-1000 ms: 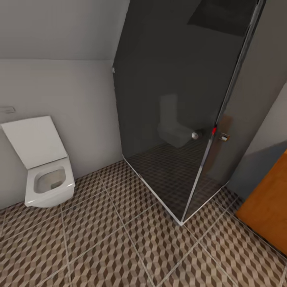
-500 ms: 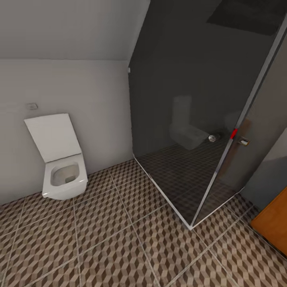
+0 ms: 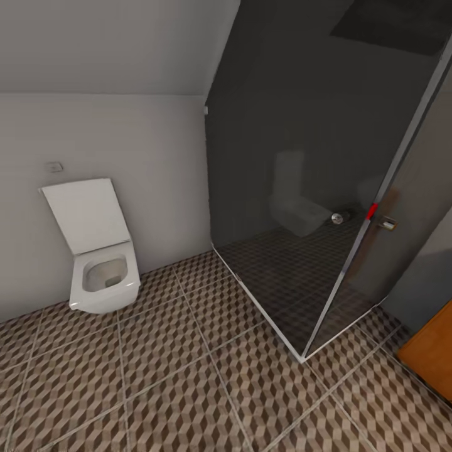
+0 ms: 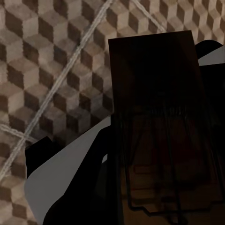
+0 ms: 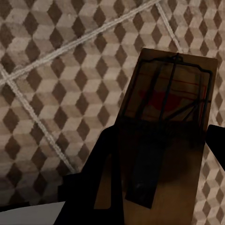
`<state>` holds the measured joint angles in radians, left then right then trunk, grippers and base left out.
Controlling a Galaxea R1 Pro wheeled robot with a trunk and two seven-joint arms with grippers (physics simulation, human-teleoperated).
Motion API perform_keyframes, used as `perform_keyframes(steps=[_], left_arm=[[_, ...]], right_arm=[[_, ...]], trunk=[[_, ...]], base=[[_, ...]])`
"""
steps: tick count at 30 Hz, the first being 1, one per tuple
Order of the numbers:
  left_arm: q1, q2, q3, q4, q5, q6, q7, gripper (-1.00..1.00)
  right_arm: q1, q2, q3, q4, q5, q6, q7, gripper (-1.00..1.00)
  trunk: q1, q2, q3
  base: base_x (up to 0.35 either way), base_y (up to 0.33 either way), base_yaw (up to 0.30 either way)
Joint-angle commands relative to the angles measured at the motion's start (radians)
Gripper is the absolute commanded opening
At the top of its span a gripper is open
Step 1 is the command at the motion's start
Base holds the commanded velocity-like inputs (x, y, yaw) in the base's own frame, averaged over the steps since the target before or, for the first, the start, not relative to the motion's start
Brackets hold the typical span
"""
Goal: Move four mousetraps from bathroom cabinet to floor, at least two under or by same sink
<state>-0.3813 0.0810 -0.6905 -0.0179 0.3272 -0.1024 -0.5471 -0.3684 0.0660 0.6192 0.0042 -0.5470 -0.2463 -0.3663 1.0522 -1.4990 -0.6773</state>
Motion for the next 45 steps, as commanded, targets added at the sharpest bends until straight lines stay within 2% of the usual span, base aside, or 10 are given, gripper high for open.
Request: perform_keyframes(steps=[1, 45], left_arm=[[-0.001, 0.0, -0.009, 0.001, 0.004, -0.006, 0.0, -1.0], [-0.001, 0.0, -0.007, 0.0, 0.005, -0.005, 0.001, -1.0]], right_arm=[[0.0, 0.001, 0.008, 0.0, -0.011, -0.004, -0.002, -1.0], [0.0, 0.005, 0.008, 0.002, -0.013, -0.001, 0.0, -1.0]], trunk=[[0.0, 0.0, -0.001], [0.0, 0.0, -0.001]], base=[[0.0, 0.0, 0.255], [0.0, 0.0, 0.292]])
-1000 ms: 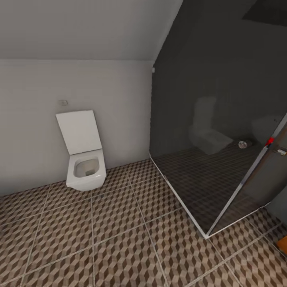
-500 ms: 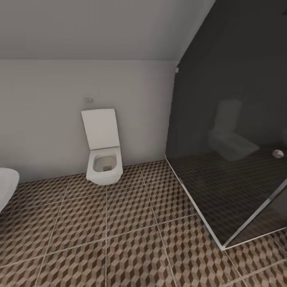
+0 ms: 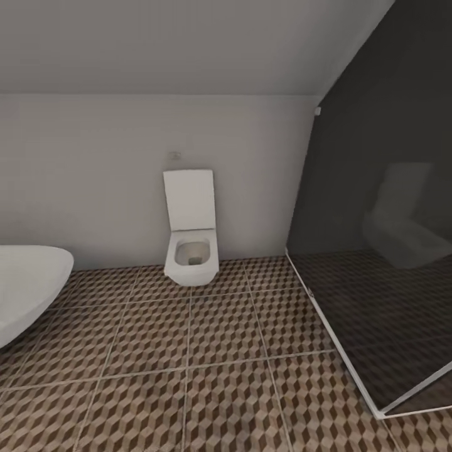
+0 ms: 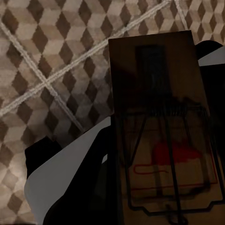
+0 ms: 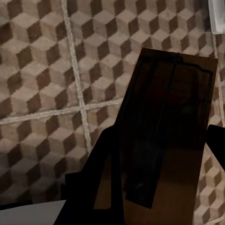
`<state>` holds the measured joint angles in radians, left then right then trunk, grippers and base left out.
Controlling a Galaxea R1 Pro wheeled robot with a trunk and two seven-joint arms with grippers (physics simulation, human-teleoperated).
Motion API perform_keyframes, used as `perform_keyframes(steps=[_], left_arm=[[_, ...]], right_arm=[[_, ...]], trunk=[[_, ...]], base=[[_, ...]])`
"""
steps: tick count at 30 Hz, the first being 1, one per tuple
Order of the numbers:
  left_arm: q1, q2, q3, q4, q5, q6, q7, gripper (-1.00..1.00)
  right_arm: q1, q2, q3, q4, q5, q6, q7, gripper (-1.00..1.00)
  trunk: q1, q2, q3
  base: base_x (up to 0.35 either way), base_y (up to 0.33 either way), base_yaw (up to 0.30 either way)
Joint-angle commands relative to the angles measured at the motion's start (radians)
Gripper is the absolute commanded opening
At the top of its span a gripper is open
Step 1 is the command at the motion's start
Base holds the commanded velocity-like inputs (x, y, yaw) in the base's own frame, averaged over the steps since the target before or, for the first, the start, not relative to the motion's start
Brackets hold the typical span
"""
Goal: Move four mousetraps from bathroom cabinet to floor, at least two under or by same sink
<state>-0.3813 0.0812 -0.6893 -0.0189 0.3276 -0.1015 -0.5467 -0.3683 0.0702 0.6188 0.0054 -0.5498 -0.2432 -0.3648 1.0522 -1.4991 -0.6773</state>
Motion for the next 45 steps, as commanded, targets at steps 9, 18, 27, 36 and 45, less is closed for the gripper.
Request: perform_keyframes(steps=[9, 18, 27, 36, 45], left_arm=[[-0.001, 0.001, 0.041, 0.002, 0.004, -0.007, 0.001, -1.0], [-0.001, 0.019, 0.049, 0.001, 0.004, -0.007, 0.001, -1.0], [-0.001, 0.028, 0.133, 0.001, 0.002, -0.007, 0.001, -1.0], [-0.001, 0.034, 0.163, 0.0, 0.002, -0.007, 0.001, -1.0], [-0.001, 0.031, 0.166, 0.0, 0.001, -0.007, 0.001, -1.0]], right_arm=[[0.0, -0.001, 0.009, -0.001, -0.01, -0.004, 0.02, -1.0], [0.0, -0.001, 0.009, -0.001, -0.009, -0.004, 0.026, -1.0], [0.0, 0.0, 0.009, -0.002, -0.011, -0.002, 0.027, -1.0], [0.0, 0.0, 0.009, -0.002, -0.011, -0.002, 0.027, -1.0], [0.0, -0.011, 0.01, -0.001, -0.004, -0.007, 0.026, -1.0]], trunk=[[0.0, 0.0, -0.001], [0.0, 0.0, -0.001], [0.0, 0.0, -0.001], [0.0, 0.0, -0.001], [0.0, 0.0, -0.001]], base=[[0.0, 0.0, 0.293], [0.0, 0.0, 0.293], [0.0, 0.0, 0.293], [0.0, 0.0, 0.288], [0.0, 0.0, 0.04]])
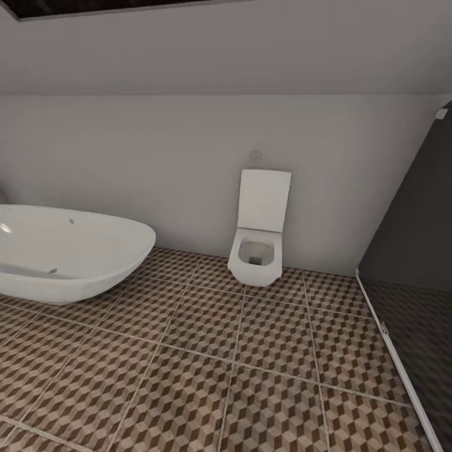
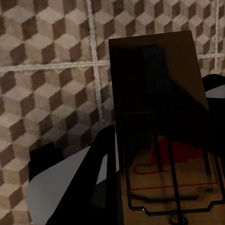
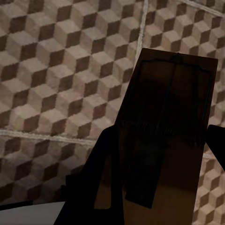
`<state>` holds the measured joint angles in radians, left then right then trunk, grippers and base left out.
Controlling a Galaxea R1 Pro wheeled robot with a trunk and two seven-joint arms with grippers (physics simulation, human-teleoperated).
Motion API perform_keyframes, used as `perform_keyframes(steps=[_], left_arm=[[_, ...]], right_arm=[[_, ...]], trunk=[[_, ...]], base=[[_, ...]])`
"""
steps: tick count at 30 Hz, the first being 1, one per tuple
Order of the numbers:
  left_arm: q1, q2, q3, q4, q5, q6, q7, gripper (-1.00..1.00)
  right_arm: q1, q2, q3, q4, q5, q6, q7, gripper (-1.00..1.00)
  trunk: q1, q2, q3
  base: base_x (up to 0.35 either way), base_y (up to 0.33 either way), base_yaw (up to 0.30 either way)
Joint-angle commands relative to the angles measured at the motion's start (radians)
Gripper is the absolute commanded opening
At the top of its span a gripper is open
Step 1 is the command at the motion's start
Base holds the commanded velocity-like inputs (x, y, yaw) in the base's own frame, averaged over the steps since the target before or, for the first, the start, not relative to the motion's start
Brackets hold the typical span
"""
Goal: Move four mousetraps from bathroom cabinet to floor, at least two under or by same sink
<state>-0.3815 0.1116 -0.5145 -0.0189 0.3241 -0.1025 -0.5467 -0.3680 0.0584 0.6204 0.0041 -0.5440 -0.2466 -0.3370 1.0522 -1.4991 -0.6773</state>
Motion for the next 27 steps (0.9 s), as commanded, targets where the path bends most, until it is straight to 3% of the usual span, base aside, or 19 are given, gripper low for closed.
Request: perform_keyframes(steps=[1, 12, 18, 22, 27], left_arm=[[-0.001, 0.0, -0.009, 0.001, 0.004, -0.006, 0.001, -1.0], [-0.001, 0.001, -0.006, -0.001, 0.007, -0.004, -0.003, -1.0], [-0.001, 0.004, 0.064, -0.003, 0.006, 0.002, -0.008, -1.0], [-0.001, 0.001, 0.071, -0.003, 0.002, 0.003, -0.006, -1.0], [-0.001, -0.002, 0.076, -0.002, 0.003, 0.014, -0.002, -1.0]], right_arm=[[0.0, 0.0, 0.008, 0.0, -0.01, -0.004, -0.003, -1.0], [0.0, 0.014, 0.007, -0.009, -0.01, -0.007, -0.004, -1.0], [-0.001, 0.007, 0.003, -0.011, -0.016, -0.007, 0.028, -1.0], [-0.001, 0.005, 0.005, -0.009, -0.011, -0.005, 0.089, -1.0], [-0.001, 0.004, 0.001, -0.01, -0.021, 0.019, 0.096, -1.0]], trunk=[[0.0, 0.0, -0.001], [0.0, 0.0, -0.001], [0.0, 0.0, -0.001], [0.0, 0.0, -0.001], [0.0, 0.0, -0.001]], base=[[0.0, 0.0, 0.0], [0.0, 0.0, 0.0], [0.0, 0.0, 0.0], [0.0, 0.0, 0.0], [0.0, 0.0, 0.0]])
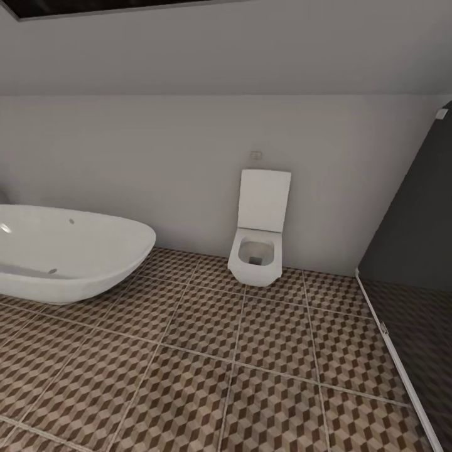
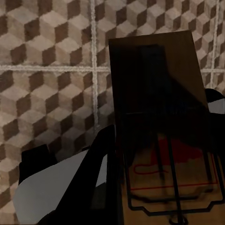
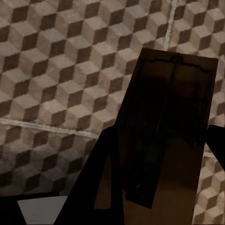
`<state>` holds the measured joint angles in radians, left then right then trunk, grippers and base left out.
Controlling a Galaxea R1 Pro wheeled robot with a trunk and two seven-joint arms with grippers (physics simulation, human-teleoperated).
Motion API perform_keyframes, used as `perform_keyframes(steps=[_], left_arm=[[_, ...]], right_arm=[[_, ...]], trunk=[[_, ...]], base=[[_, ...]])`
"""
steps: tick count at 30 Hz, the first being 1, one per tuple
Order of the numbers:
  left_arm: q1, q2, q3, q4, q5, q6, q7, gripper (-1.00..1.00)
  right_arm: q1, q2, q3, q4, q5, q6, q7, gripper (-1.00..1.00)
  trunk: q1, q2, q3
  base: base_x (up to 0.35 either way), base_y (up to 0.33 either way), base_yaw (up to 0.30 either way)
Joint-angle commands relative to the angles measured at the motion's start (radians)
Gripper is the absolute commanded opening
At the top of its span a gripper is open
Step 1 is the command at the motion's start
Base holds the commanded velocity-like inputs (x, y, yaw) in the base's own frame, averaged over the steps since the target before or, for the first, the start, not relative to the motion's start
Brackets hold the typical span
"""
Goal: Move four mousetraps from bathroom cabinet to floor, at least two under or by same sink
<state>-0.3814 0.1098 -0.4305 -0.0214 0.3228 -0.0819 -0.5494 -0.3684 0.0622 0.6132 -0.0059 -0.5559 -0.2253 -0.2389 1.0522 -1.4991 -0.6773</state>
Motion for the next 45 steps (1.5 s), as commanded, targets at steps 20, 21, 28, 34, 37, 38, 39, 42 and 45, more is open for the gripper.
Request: perform_keyframes(steps=[20, 21, 28, 34, 37, 38, 39, 42, 45], left_arm=[[-0.241, -0.003, 0.069, -0.352, 0.028, 0.62, 0.617, -1.0], [-0.264, -0.003, 0.079, -0.344, 0.028, 0.622, 0.617, -1.0], [-0.385, -0.013, 0.125, -0.221, 0.026, 0.625, 0.619, -1.0], [-0.394, -0.013, 0.126, -0.219, 0.021, 0.624, 0.617, -1.0], [-0.395, -0.014, 0.124, -0.221, 0.023, 0.623, 0.617, -1.0], [-0.395, -0.015, 0.123, -0.222, 0.024, 0.622, 0.617, -1.0], [-0.395, -0.015, 0.122, -0.222, 0.024, 0.621, 0.617, -1.0], [-0.395, -0.016, 0.121, -0.222, 0.024, 0.621, 0.617, -1.0], [-0.395, -0.016, 0.121, -0.223, 0.024, 0.62, 0.617, -1.0]], right_arm=[[-0.384, 0.009, -0.032, -0.067, -0.124, 0.479, -0.169, -1.0], [-0.398, 0.01, -0.033, -0.067, -0.128, 0.483, -0.184, -1.0], [-0.479, 0.008, -0.037, -0.056, -0.141, 0.489, -0.226, -1.0], [-0.483, 0.01, -0.038, -0.055, -0.143, 0.489, -0.228, -1.0], [-0.483, 0.009, -0.038, -0.056, -0.144, 0.489, -0.226, -1.0], [-0.483, 0.009, -0.038, -0.057, -0.144, 0.489, -0.225, -1.0], [-0.483, 0.009, -0.038, -0.057, -0.144, 0.489, -0.225, -1.0], [-0.483, 0.008, -0.038, -0.059, -0.143, 0.489, -0.224, -1.0], [-0.483, 0.008, -0.036, -0.062, -0.14, 0.488, -0.222, -1.0]], trunk=[[0.0, 0.0, -0.001], [0.0, 0.0, -0.001], [0.0, 0.0, -0.001], [0.0, 0.0, -0.001], [0.0, 0.0, -0.001], [0.0, 0.0, -0.001], [0.0, 0.0, -0.001], [0.0, 0.0, -0.001], [0.0, 0.0, -0.001]], base=[[0.0, 0.0, 0.0], [0.0, 0.0, 0.0], [0.0, 0.0, 0.0], [0.0, 0.0, 0.0], [0.0, 0.0, 0.0], [0.0, 0.0, 0.0], [0.0, 0.0, 0.0], [0.0, 0.0, 0.0], [0.063, 0.0, 0.0]])
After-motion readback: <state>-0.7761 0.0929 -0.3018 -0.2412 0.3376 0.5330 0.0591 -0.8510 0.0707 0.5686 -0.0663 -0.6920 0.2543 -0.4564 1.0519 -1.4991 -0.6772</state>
